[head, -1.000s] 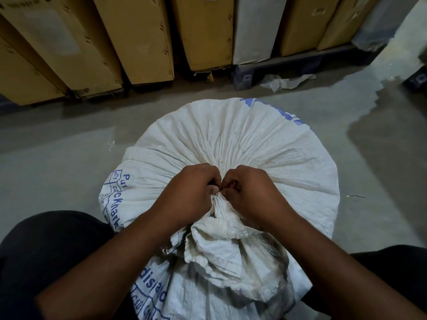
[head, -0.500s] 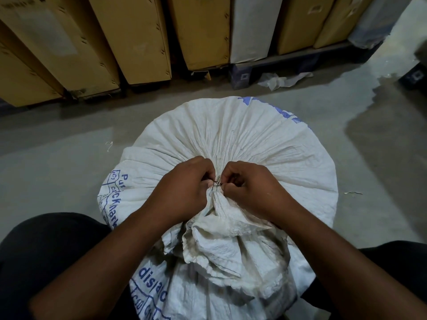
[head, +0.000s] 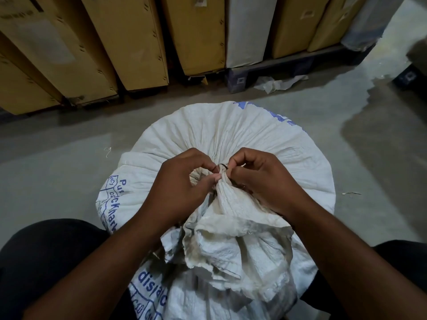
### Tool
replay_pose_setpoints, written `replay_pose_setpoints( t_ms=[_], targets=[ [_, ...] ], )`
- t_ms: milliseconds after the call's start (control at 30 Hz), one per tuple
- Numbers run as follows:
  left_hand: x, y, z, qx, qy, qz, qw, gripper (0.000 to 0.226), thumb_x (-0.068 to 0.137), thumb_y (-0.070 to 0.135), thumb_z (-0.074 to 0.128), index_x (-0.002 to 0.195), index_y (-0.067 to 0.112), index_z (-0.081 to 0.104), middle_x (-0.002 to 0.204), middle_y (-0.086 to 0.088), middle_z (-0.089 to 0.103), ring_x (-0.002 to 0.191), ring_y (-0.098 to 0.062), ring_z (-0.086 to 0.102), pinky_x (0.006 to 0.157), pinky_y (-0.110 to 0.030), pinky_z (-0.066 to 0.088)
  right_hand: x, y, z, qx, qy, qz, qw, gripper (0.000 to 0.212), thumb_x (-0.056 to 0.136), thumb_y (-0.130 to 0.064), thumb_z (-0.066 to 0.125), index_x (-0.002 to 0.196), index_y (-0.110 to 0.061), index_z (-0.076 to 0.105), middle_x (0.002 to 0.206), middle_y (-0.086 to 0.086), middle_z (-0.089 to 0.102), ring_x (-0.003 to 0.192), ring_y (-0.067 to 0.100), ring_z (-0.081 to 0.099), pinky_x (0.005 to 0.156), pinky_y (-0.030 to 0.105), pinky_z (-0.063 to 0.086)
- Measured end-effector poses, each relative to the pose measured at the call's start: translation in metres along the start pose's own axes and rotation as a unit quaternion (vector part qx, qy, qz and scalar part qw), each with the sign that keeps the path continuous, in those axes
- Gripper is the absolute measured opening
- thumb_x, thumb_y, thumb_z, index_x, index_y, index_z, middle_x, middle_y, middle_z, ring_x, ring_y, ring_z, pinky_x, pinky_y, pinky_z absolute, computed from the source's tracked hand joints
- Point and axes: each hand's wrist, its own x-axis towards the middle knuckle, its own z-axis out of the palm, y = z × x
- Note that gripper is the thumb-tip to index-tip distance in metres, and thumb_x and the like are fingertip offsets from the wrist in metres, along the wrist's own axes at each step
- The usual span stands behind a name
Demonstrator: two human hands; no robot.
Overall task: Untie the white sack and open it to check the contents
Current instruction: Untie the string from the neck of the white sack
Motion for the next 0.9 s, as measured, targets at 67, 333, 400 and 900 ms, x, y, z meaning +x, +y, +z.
replay_pose_setpoints(
  t_ms=[67, 333, 400, 900],
  targets=[
    [0.0, 0.008, -0.001, -0.06, -0.005, -0.059, 0.996, 0.011, 0.09, 0.032, 0.082, 0.097, 0.024, 0.079, 0.097, 0.011, 0.075, 0.096, -0.006, 0.072, 0.084, -0.019, 0.054, -0.002, -0.003, -0.002, 0.02, 0.003, -0.012, 1.0, 0.015, 0.092, 0.003, 0.065, 0.082, -0.008, 0.069, 0.064, -0.001, 0.062, 0.054, 0.008, 0.051, 0.054, 0.02, 0.041],
    [-0.009, 0.021, 0.009, 0.012, -0.075, -0.061, 0.995, 0.038, 0.077, 0.047, 0.09, 0.111, 0.034, 0.078, 0.101, 0.021, 0.071, 0.099, 0.004, 0.068, 0.086, -0.02, 0.056, -0.008, -0.016, -0.008, -0.034, 0.091, -0.088, 0.991, 0.011, 0.091, -0.005, 0.067, 0.083, -0.012, 0.066, 0.064, 0.007, 0.061, 0.059, 0.015, 0.054, 0.058, 0.03, 0.046],
    [-0.01, 0.022, 0.012, 0.04, -0.071, -0.043, 0.996, 0.04, 0.076, 0.052, 0.085, 0.11, 0.035, 0.077, 0.102, 0.021, 0.068, 0.099, 0.002, 0.067, 0.085, -0.028, 0.056, -0.01, -0.02, -0.013, 0.002, 0.109, -0.09, 0.99, 0.008, 0.092, -0.002, 0.064, 0.086, -0.007, 0.066, 0.076, 0.021, 0.061, 0.066, 0.02, 0.055, 0.055, 0.036, 0.048],
    [-0.002, 0.168, -0.013, -0.136, -0.043, 0.066, 0.988, 0.007, 0.082, 0.027, 0.086, 0.08, 0.032, 0.081, 0.098, 0.021, 0.073, 0.101, 0.002, 0.068, 0.082, -0.008, 0.045, -0.108, -0.117, -0.042, 0.073, 0.244, -0.234, 0.938, 0.015, 0.098, 0.004, 0.061, 0.091, -0.01, 0.061, 0.079, 0.008, 0.068, 0.07, 0.015, 0.063, 0.059, 0.028, 0.053]
  ],
)
